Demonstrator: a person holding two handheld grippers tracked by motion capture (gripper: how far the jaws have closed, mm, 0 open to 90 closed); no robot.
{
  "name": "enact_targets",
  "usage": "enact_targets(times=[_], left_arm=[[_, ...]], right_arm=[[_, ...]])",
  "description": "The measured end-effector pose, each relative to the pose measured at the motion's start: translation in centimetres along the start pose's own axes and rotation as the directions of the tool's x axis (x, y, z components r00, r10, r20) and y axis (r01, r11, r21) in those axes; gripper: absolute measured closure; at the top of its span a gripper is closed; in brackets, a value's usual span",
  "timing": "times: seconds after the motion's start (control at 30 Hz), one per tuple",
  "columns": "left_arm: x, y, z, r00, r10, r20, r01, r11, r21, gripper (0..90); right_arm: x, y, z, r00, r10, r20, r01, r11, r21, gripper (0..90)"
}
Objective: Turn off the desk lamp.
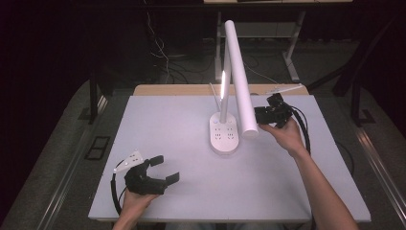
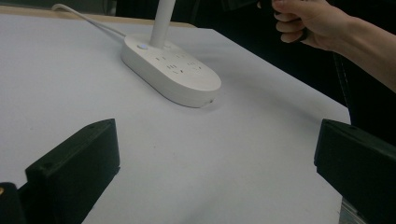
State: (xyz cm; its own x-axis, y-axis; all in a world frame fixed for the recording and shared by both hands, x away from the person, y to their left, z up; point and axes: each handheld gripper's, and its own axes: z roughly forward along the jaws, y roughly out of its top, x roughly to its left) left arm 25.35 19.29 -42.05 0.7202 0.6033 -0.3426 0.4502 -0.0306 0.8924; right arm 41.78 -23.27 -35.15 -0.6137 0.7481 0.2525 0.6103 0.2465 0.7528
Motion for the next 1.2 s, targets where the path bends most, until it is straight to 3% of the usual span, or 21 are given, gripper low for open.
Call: enact_targets(times=[0.03, 0.07, 0.1, 0.13, 0.17, 0.67, 1.2], left_arm=[[0.0, 0.0, 0.0, 1.0, 0.0, 0.0, 0.0, 1.0, 0.0, 0.0], [0.0, 0.0, 0.0, 1.0, -0.001, 0.001, 0.001, 1.0, -0.002, 0.0], [0.0, 0.0, 0.0, 1.0, -0.002, 0.001, 0.002, 1.0, -0.003, 0.0], [-0.1, 0.0, 0.0, 1.0, -0.003, 0.002, 0.003, 1.0, -0.004, 0.0], [0.0, 0.0, 0.0, 1.0, -0.002, 0.002, 0.002, 1.0, -0.004, 0.0], [0.0, 0.0, 0.0, 1.0, -0.005, 0.001, 0.005, 1.0, -0.008, 0.0], [0.1, 0.0, 0.1, 0.9999, -0.01, -0.006, 0.011, 0.9999, 0.007, 0.0]], right_arm=[[0.1, -0.2, -0.5, 1.0, 0.005, -0.002, -0.005, 1.0, -0.006, 21.5], [0.2, -0.3, -0.7, 1.0, 0.001, 0.007, -0.001, 1.0, -0.001, 13.4], [0.2, -0.3, -0.7, 1.0, 0.001, 0.007, -0.001, 1.0, -0.001, 13.4], [0.3, -0.5, -0.9, 1.0, -0.003, 0.008, 0.003, 1.0, 0.007, 4.0], [0.4, -0.7, -1.4, 0.9998, 0.0, 0.018, 0.0, 1.0, 0.005, 0.5], [2.1, -3.8, -4.8, 0.9996, -0.027, 0.007, 0.028, 0.999, -0.021, 0.6], [2.6, -8.5, -8.0, 1.0, -0.002, 0.008, 0.002, 0.998, -0.06, 0.6]])
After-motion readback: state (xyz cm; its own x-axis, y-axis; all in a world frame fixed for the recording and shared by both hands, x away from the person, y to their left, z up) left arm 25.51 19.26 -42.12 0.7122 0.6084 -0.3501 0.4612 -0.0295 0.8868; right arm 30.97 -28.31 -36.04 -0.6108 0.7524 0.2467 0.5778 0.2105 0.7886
